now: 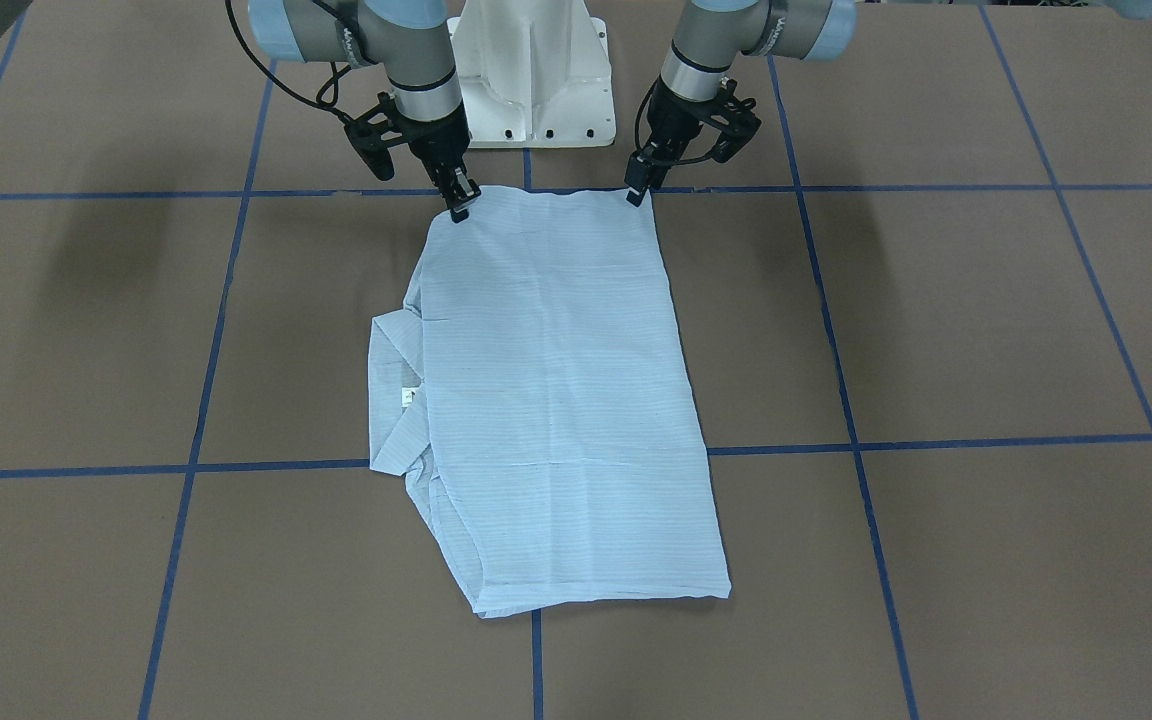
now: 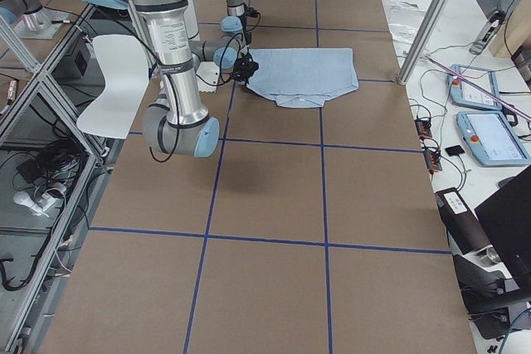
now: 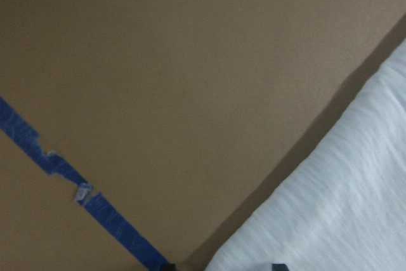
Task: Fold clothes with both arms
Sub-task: 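Grasp both near corners of the shirt with both grippers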
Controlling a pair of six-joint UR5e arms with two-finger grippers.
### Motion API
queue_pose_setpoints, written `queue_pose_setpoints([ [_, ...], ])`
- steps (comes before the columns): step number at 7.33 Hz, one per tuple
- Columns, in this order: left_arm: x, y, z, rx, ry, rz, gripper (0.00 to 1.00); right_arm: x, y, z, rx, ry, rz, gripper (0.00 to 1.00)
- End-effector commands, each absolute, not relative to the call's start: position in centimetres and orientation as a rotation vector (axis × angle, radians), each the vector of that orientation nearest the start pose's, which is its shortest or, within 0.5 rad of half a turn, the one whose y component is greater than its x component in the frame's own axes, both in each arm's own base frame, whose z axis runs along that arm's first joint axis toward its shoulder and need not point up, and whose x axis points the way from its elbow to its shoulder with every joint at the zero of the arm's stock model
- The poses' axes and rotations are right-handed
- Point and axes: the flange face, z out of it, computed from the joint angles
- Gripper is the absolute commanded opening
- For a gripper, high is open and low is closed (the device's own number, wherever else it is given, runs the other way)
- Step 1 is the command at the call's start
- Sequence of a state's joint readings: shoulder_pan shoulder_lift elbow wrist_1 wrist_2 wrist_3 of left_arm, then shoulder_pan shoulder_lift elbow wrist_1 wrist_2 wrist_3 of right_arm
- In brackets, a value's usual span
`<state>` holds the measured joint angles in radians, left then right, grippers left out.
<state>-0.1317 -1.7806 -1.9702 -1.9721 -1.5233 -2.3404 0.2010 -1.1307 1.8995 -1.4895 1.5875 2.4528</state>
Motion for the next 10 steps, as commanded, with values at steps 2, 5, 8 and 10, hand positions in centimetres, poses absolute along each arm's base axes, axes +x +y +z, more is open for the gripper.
queue_pose_setpoints([
  [2, 52.4, -21.1, 32.4, -0.278, 1.012, -0.903, 0.0, -56.3, -25.0, 26.5, -0.313, -0.835, 1.008, 0.0],
  [5, 49.5, -21.4, 29.6, -0.274, 1.087, -0.927, 0.0, -56.3, -24.9, 26.5, -0.311, -0.836, 1.012, 0.0],
  [8, 43.3, -18.5, 23.5, -0.372, 1.189, -0.898, 0.0, -53.6, -21.1, 23.6, -0.333, -0.88, 1.01, 0.0],
  [10, 39.2, -17.9, 19.9, -0.435, 1.218, -0.879, 0.0, -49.5, -20.7, 20.2, -0.357, -0.926, 1.028, 0.0],
])
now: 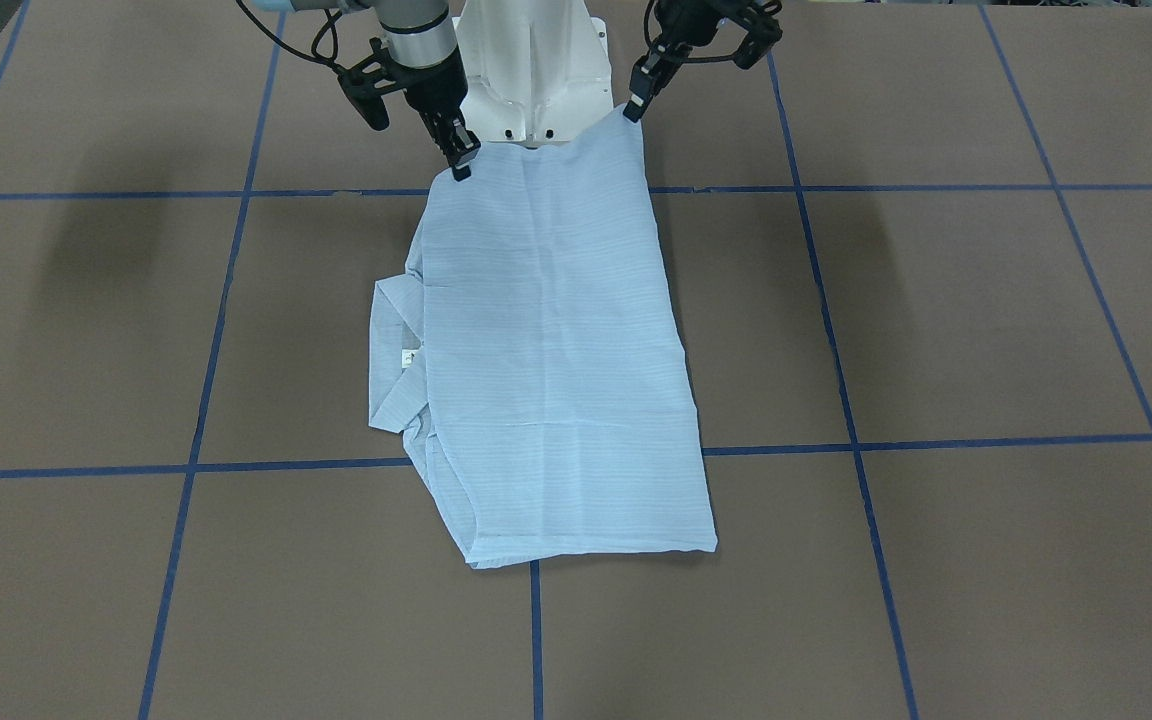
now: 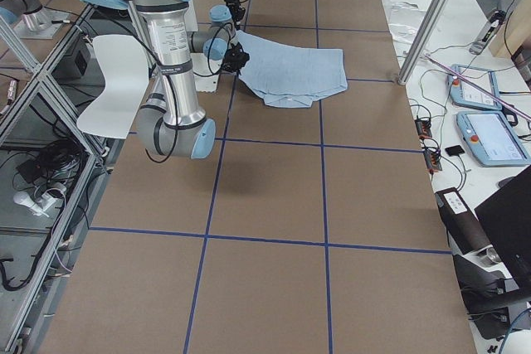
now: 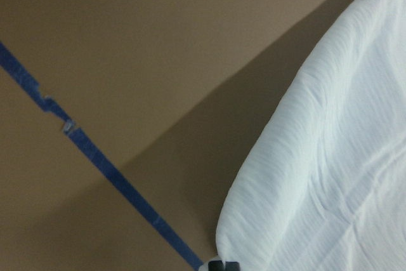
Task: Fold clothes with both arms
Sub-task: 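Grasp both near corners of the shirt with both grippers, then lift the near edge with both grippers and fold it over the far half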
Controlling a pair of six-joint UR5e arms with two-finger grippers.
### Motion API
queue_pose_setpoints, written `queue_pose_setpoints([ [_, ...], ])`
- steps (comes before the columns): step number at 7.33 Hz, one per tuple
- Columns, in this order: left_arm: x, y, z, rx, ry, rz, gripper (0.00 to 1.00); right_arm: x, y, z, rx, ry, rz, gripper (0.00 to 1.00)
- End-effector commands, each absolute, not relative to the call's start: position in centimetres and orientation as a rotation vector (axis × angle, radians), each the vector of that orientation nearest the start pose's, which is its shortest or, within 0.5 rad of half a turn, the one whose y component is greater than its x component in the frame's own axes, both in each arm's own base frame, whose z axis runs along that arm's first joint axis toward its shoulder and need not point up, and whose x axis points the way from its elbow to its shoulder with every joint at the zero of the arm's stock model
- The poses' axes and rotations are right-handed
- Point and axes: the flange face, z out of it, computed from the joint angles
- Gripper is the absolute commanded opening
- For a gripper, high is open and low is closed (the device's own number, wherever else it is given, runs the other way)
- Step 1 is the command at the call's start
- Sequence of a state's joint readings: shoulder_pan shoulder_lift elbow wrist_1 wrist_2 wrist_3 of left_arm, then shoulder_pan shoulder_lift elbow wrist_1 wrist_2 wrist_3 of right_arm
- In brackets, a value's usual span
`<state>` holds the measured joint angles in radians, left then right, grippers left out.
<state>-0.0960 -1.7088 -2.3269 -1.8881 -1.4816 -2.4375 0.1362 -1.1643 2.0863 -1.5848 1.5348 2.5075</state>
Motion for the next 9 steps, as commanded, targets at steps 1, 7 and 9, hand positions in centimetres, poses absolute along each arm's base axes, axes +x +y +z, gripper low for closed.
queue_pose_setpoints([
  [1, 38.9, -18.0, 19.3, -0.466, 1.221, -0.848, 0.0, -48.4, -22.6, 19.4, -0.349, -0.954, 1.061, 0.0],
  [7, 39.8, -40.6, 22.0, -0.116, 1.16, -0.827, 0.0, -47.0, -44.3, 17.4, -0.263, -0.914, 1.134, 0.0],
  [9, 40.0, -47.4, 22.9, -0.029, 1.111, -0.845, 0.0, -48.6, -50.5, 16.8, -0.267, -0.862, 1.122, 0.0],
])
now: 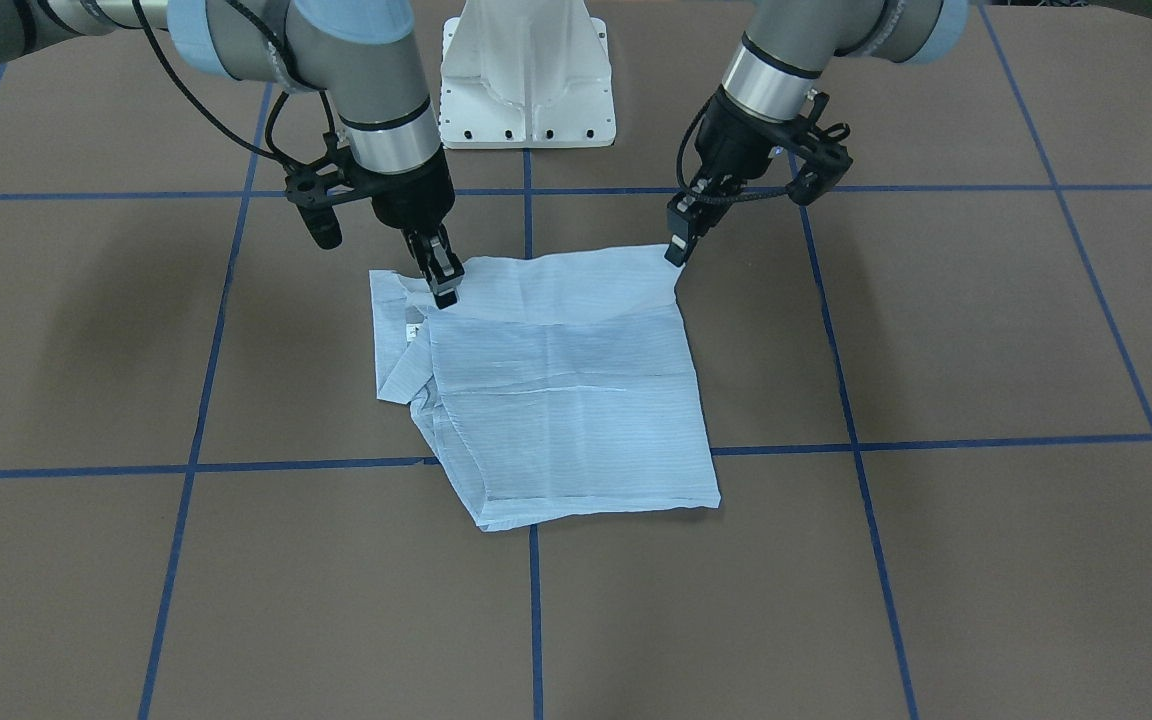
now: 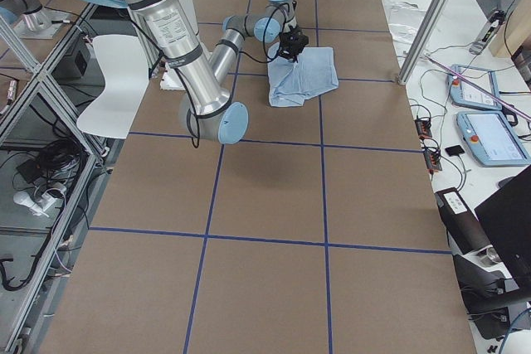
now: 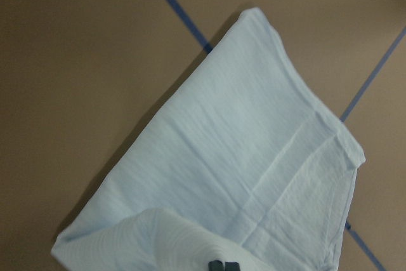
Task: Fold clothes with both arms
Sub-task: 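Lift the near edge with both grippers and fold it over the far half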
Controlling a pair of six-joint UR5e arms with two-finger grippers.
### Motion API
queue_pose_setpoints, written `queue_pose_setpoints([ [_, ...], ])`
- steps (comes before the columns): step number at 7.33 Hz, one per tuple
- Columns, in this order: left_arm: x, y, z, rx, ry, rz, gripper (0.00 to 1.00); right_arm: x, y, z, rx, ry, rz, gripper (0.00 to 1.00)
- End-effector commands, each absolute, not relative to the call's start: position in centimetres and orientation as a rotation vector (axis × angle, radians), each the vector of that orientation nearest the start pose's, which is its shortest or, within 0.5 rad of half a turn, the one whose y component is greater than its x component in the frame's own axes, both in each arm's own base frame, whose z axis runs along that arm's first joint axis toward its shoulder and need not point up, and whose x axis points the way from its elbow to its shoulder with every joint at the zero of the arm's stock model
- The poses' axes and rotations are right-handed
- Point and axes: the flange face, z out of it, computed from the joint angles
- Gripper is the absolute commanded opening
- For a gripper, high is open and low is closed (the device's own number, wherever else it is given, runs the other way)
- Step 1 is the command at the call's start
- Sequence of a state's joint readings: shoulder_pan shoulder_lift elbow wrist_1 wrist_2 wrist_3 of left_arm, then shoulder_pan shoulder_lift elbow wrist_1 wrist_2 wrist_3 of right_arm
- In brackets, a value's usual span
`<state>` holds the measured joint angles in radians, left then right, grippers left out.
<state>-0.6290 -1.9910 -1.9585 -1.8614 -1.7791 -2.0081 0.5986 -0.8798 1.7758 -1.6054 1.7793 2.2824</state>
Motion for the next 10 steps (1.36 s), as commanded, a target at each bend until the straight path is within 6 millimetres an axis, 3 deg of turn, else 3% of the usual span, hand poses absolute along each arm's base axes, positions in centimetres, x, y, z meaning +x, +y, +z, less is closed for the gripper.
queue_pose_setpoints([
  [1, 40.0, -50.3, 23.6, 0.002, 1.108, -0.857, 0.0, -50.3, -54.1, 17.1, -0.27, -0.897, 1.121, 0.0],
  [2, 40.7, -52.8, 25.5, 0.027, 1.103, -0.852, 0.0, -51.9, -56.8, 18.3, -0.266, -0.909, 1.126, 0.0],
  [4, 42.5, -57.2, 28.3, 0.052, 1.117, -0.867, 0.0, -52.4, -58.9, 19.8, -0.29, -0.887, 1.098, 0.0],
  [5, 43.2, -58.1, 28.8, 0.069, 1.122, -0.846, 0.0, -53.7, -60.1, 20.1, -0.288, -0.907, 1.091, 0.0],
  [6, 43.5, -58.8, 30.2, 0.086, 1.116, -0.827, 0.0, -54.9, -61.1, 22.1, -0.284, -0.937, 1.079, 0.03],
  [7, 43.4, -60.1, 32.0, 0.11, 1.125, -0.818, 0.14, -55.6, -62.9, 23.4, -0.27, -0.949, 1.072, 0.29],
  [8, 42.8, -61.7, 33.7, 0.166, 1.122, -0.769, 0.53, -56.2, -65.2, 22.7, -0.229, -0.951, 1.027, 0.99],
  [9, 41.3, -63.1, 34.4, 0.21, 1.109, -0.748, 1.0, -54.6, -67.0, 22.7, -0.199, -0.95, 1.011, 1.0],
  [10, 40.5, -63.6, 34.2, 0.217, 1.114, -0.756, 1.0, -53.1, -68.3, 23.0, -0.161, -0.95, 0.984, 1.0],
])
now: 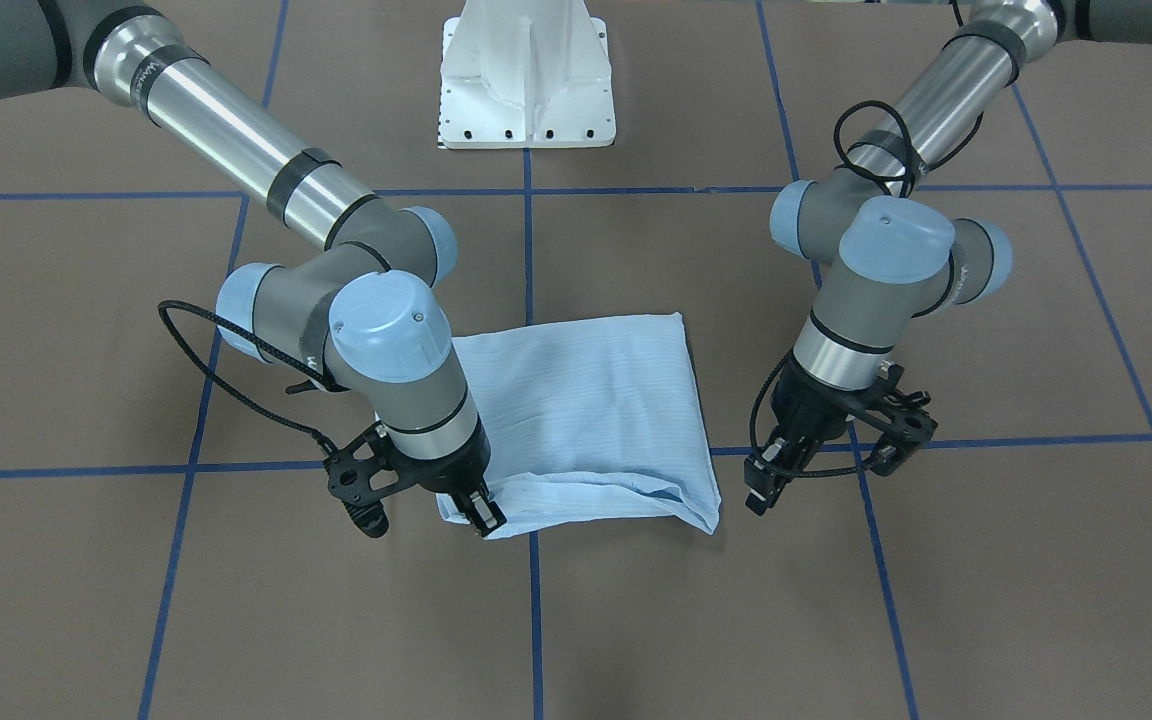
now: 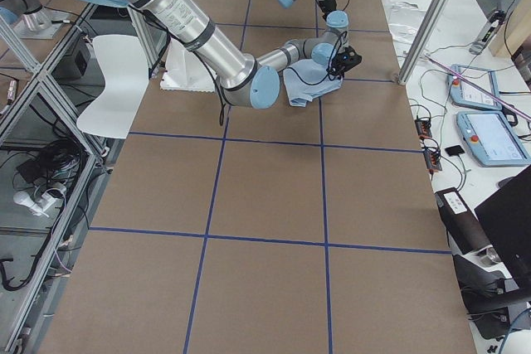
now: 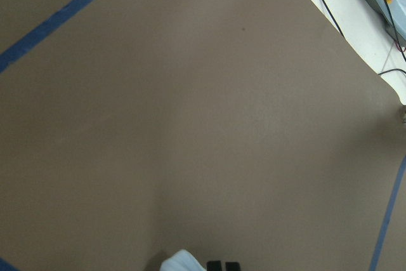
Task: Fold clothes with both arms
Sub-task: 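Release the shirt and raise both grippers away from the table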
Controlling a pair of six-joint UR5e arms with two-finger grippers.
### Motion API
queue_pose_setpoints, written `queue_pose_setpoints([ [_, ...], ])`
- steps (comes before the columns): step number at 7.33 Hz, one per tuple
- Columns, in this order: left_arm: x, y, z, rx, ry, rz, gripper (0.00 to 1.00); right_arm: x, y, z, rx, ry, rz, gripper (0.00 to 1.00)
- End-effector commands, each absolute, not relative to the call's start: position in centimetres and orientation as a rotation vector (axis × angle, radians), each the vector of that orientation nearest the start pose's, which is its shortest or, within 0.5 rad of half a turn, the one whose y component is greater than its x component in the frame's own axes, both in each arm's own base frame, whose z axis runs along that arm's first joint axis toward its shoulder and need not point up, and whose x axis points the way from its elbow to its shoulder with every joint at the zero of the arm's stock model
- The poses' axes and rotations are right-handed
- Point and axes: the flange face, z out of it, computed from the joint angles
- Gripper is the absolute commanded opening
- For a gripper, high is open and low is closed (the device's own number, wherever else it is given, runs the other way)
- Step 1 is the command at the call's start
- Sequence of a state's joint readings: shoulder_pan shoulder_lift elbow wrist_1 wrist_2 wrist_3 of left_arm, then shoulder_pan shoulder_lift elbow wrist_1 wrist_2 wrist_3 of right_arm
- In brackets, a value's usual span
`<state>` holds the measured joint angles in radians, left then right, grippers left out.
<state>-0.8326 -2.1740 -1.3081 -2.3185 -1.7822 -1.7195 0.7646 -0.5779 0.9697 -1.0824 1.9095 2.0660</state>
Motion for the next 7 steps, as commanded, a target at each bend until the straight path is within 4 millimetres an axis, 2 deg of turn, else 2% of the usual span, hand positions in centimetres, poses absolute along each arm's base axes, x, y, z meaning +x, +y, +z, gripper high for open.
queue_pose_setpoints([
  [1, 40.3, -63.6, 34.1, 0.221, 1.121, -0.755, 1.0, -50.6, -70.2, 23.6, -0.13, -0.941, 0.96, 1.0],
  [2, 40.2, -63.6, 34.2, 0.221, 1.122, -0.752, 1.0, -48.2, -71.8, 24.8, -0.101, -0.93, 0.906, 1.0],
  [3, 40.0, -63.4, 34.3, 0.201, 1.126, -0.725, 1.0, -45.2, -72.8, 27.4, -0.111, -0.916, 0.838, 1.0],
  [4, 38.1, -63.1, 34.4, 0.221, 1.127, -0.598, 1.0, -41.6, -72.3, 30.9, -0.086, -0.914, 0.766, 1.0],
  [6, 29.0, -60.0, 38.8, 0.364, 1.072, -0.284, 1.0, -31.3, -70.6, 39.0, -0.016, -0.865, 0.563, 1.0],
  [7, 23.2, -58.6, 42.4, 0.433, 1.011, -0.159, 1.0, -25.2, -68.8, 42.7, 0.03, -0.837, 0.42, 1.0],
])
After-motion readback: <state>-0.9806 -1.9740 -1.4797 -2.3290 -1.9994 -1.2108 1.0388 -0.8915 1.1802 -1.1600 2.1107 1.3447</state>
